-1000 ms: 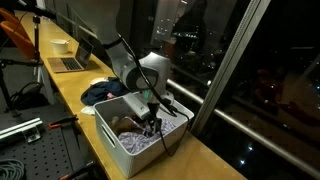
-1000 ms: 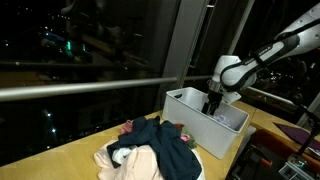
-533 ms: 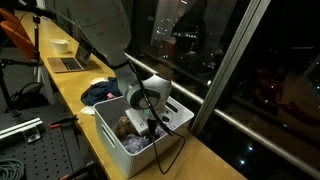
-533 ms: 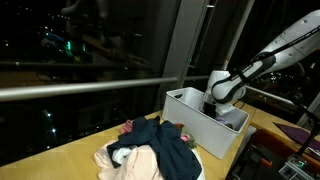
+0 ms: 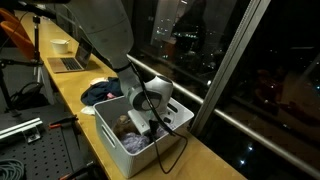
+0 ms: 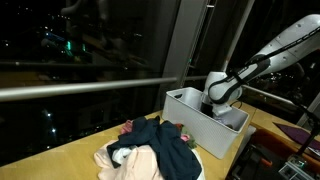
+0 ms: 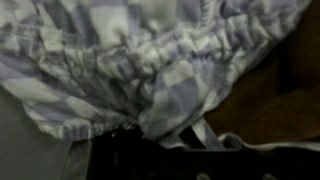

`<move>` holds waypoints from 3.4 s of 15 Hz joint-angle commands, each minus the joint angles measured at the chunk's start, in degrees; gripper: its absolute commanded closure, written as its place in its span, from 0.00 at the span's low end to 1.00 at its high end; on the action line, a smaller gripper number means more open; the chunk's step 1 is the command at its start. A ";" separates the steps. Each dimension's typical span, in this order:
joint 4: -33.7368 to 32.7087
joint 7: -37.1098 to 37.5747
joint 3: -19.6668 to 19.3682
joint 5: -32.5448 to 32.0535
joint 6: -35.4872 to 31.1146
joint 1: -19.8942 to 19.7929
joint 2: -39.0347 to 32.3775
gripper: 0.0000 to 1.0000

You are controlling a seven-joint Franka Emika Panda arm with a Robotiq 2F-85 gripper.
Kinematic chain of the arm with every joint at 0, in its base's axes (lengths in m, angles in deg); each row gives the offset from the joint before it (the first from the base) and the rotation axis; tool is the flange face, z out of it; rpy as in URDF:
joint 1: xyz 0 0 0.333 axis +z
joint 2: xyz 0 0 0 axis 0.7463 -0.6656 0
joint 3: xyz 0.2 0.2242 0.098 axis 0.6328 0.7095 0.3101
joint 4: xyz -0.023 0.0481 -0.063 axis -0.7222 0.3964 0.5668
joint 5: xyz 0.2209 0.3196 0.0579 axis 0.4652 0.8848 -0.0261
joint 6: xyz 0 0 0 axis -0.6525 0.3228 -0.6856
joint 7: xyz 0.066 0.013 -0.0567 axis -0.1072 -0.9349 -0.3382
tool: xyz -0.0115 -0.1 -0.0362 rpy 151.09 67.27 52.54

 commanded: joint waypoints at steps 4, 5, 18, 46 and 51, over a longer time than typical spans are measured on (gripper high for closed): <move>0.70 0.96 0.25 -0.05 0.15 0.59 3.05 0.94; 2.14 1.02 0.21 -0.21 -0.15 0.92 5.47 0.99; 11.45 3.44 0.83 -6.48 5.84 6.12 37.48 1.00; 22.32 13.82 20.49 -11.21 -4.85 23.34 36.55 0.60; 16.27 8.60 20.08 -9.57 2.63 22.79 38.74 0.25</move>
